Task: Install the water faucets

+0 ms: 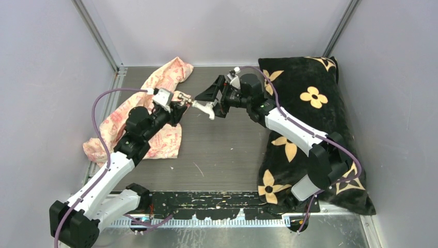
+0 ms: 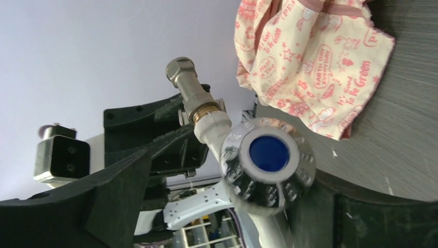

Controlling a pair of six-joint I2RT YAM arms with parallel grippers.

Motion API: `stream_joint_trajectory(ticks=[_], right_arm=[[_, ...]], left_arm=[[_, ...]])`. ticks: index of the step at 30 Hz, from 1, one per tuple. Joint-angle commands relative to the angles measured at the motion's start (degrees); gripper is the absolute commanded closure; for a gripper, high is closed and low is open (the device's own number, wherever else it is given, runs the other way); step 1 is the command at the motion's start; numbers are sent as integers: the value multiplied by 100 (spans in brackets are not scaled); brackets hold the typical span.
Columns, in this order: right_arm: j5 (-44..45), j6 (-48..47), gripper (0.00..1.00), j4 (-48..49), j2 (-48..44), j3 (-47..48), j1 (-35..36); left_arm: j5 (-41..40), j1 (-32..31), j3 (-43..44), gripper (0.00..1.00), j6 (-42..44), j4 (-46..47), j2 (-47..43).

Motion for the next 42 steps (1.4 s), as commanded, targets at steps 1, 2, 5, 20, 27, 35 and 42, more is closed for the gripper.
stream_joint_trajectory(ticks=[1,2,5,20,27,35,42], right_arm=[[35,-1050,1,-1049,-602,531,-91],[96,-1250,0,-1294,-700,573,-130],[266,-1774,0,-1980,-965,669,-303],[950,-6644,0,-892,-3817,-1466,-501],[1579,-7396,0,-355,-3484,-1421,441],[2034,-7638,2,103,-2616,-1105,1094],[2232,-7324,28,422,-2134,-947,1116]], left_arm=[[-141,-16,461,100,377,45,-62],[-130,-16,484,100,359,15,-47],[-111,-16,583,100,277,-99,8],[733,59,3219,100,-325,-3812,1275],[1243,67,4261,100,-812,-4820,1964],[1244,71,4176,100,-950,-4696,1905],[1376,71,4158,100,-936,-4662,1875]])
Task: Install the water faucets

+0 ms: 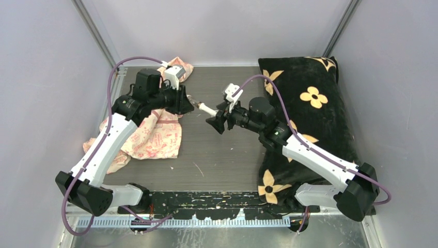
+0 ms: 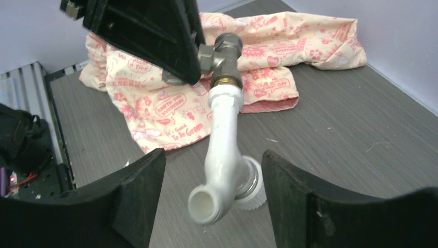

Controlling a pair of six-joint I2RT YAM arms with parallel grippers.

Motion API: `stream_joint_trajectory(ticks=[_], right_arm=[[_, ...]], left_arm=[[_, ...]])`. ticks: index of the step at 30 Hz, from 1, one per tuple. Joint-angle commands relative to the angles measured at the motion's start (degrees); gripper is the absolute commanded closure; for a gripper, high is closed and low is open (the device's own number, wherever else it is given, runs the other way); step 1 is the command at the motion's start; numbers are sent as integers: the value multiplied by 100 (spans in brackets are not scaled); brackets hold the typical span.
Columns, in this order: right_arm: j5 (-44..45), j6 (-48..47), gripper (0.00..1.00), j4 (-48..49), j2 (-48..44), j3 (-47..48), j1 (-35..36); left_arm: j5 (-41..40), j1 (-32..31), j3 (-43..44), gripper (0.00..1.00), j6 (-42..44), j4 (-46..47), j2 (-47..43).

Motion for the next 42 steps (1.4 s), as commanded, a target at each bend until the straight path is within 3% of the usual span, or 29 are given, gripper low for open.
stream_joint_trajectory(ticks=[1,8,9,13,18,23,26,28,30,36,38,42], right_arm=[[297,172,33,642,123,413,20],[332,254,68,274,293,529,22],[365,259,68,204,305,545,19],[490,253,46,109,318,489,21],[487,235,46,-22,349,507,14],[508,429,66,-162,456,621,21],[624,768,88,-207,491,666,22],[783,1244,97,-226,496,726,10],[877,1969,99,-259,504,786,-28],[-841,4848,99,-331,989,1266,-829],[-1634,5906,99,110,1226,1222,-1227],[-3083,8408,99,1886,1870,920,-1696]], left_arm=[[295,35,202,100,-97,340,-231],[431,39,232,100,-97,432,-201],[443,35,232,100,-89,441,-207],[469,39,232,100,-58,407,-221],[483,39,209,100,-40,426,-255],[516,37,161,100,-48,497,-301],[517,39,151,100,-44,513,-322],[521,39,96,100,-15,581,-346],[524,39,-70,100,15,799,-422],[539,35,-1498,100,130,3046,-1016],[550,30,-1818,100,271,3473,-1148],[531,30,-2035,100,425,3624,-1200]])
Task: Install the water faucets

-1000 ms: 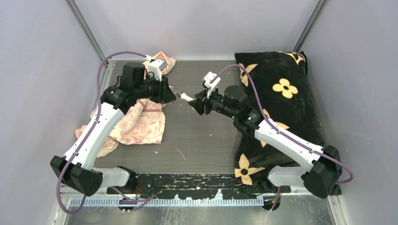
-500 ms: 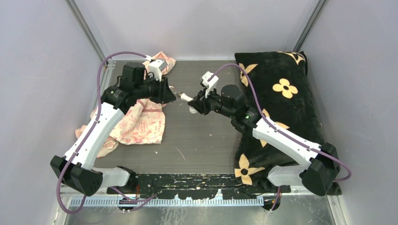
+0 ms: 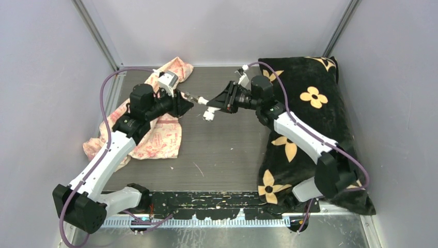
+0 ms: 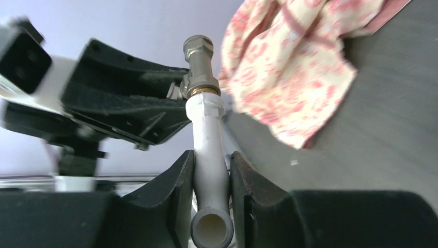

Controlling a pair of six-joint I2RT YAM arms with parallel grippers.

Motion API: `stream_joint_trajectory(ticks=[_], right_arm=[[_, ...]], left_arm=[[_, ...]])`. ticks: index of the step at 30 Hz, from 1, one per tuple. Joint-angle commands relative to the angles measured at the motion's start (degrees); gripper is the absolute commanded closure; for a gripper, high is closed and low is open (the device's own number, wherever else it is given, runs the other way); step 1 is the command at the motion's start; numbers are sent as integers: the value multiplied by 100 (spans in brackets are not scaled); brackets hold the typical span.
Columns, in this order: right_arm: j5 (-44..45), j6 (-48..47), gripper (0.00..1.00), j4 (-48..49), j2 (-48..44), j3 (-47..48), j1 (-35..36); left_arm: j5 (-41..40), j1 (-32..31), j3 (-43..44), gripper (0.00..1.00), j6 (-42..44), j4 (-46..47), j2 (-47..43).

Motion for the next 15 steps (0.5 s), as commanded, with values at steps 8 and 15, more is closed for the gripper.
stream_joint_trajectory(ticks=[8,15], right_arm=[[-1863,5413,99,3951,1322,-228,-409],[-1680,6246,40,4741,1466,-396,-411]], left_arm=[[308,-82,-165,100,368,958,-260],[-99,-84,74,100,317,466,-96]])
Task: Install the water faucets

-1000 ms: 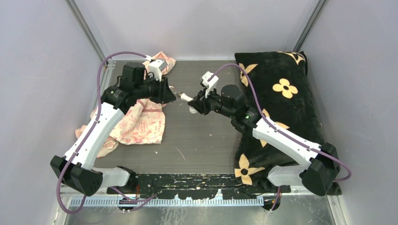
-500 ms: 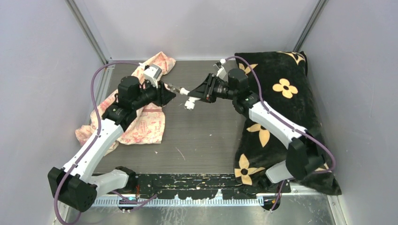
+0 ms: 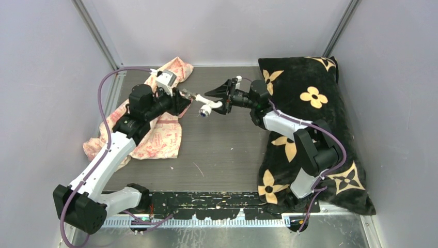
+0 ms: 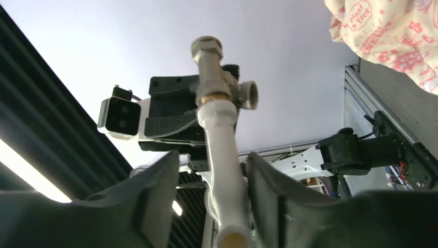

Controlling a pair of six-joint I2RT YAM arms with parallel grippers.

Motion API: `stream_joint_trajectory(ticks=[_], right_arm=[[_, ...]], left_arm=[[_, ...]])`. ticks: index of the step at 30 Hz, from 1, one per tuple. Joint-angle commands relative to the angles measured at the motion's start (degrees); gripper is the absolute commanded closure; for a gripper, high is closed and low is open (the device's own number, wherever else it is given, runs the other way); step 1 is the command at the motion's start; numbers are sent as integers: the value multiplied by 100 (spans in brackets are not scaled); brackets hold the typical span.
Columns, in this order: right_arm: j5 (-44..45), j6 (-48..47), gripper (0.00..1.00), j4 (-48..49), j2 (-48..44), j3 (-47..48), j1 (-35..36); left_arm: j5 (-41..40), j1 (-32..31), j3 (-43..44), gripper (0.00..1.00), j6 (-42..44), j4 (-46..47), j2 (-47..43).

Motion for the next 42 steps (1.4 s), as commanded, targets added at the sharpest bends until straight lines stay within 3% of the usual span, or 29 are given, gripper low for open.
stream_joint_trajectory(ticks=[1,3,8,17,21,23,26,31,32,35,42], right_arm=[[207,670,31,748,-190,85,23],[192,-72,16,-107,-391,123,15],[265,-1574,1,-2101,-911,236,-116],[384,-2734,0,-3472,-1280,106,-377],[772,-4167,0,-4961,-1526,574,-398],[1028,-4907,0,-5180,-1701,622,-394],[1315,-5099,0,-4158,-2181,33,-384],[2350,-5003,0,-381,-3230,-2120,-147],[2546,-5212,0,-70,-3361,-2308,-40],[2545,-5878,0,-129,-3407,-2281,243],[2683,-6332,0,338,-2854,-2070,880]], left_arm=[[271,-148,333,100,142,-193,-20],[242,-126,457,100,102,-418,92],[396,-61,559,100,-89,-486,208],[463,-6,783,100,-207,-739,273],[448,22,891,100,-280,-931,298],[399,42,923,100,-382,-974,308],[386,62,971,100,-535,-1007,332],[571,73,1077,100,-774,-1040,433],[577,72,1098,100,-814,-1049,444],[635,73,1177,100,-895,-1098,482],[723,73,1218,100,-1111,-1072,525]])
